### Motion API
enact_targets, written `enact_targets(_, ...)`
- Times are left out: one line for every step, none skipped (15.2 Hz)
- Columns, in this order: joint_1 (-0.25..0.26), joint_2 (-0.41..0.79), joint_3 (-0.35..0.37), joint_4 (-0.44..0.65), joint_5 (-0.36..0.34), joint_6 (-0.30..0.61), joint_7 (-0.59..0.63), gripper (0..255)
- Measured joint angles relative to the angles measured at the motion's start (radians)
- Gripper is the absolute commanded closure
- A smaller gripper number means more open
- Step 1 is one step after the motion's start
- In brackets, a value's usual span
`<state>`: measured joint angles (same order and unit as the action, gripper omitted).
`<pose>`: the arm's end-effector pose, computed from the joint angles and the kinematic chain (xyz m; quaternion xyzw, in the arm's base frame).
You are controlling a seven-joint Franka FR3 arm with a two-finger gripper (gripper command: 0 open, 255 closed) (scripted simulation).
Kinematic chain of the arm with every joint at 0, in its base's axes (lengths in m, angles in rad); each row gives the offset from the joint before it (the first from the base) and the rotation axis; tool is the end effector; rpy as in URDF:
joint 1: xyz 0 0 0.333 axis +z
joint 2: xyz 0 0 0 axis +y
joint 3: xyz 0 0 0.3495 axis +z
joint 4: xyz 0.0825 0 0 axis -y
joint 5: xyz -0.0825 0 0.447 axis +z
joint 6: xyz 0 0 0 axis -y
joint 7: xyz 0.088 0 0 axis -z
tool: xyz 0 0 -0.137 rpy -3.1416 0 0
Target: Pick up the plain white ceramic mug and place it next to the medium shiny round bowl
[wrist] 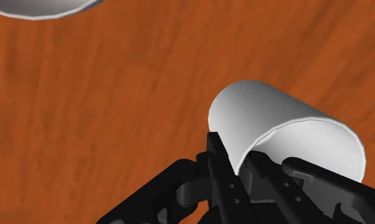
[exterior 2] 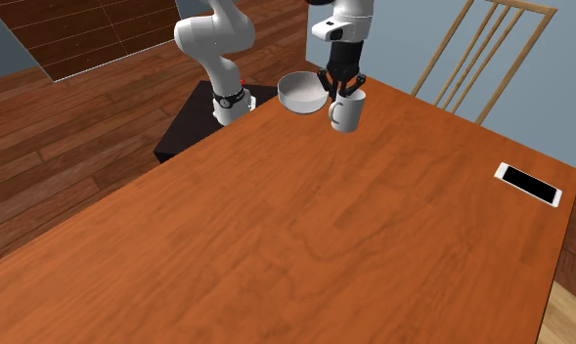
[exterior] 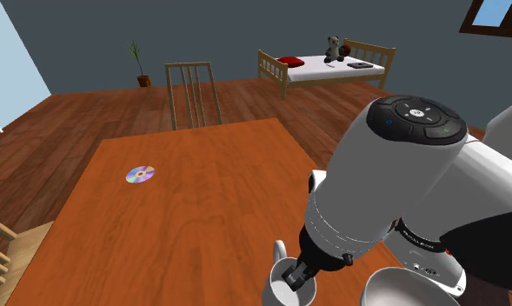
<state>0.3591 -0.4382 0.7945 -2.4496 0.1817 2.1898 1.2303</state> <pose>0.1944 0.4484 0.3856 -0.9904 0.1082 -0.0859 0.0025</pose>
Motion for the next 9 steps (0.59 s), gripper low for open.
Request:
enact_targets(-0.004, 0.009, 0.006, -0.009, -0.003, 0.017, 0.003, 255)
enact_targets(-0.005, 0.013, 0.011, -0.019, -0.004, 0.031, 0.006, 255)
enact_targets(-0.008, 0.021, 0.018, -0.028, -0.006, 0.047, 0.010, 255)
enact_targets(-0.013, 0.032, 0.026, -0.034, -0.011, 0.063, 0.016, 255)
enact_targets(-0.018, 0.042, 0.034, -0.038, -0.016, 0.077, 0.023, 255)
enact_targets(-0.020, 0.048, 0.039, -0.046, -0.018, 0.090, 0.026, 255)
enact_targets(-0.025, 0.058, 0.048, -0.053, -0.023, 0.106, 0.033, 255)
enact_targets(-0.032, 0.071, 0.057, -0.060, -0.030, 0.124, 0.040, 255)
enact_targets(-0.038, 0.082, 0.066, -0.068, -0.036, 0.142, 0.047, 255)
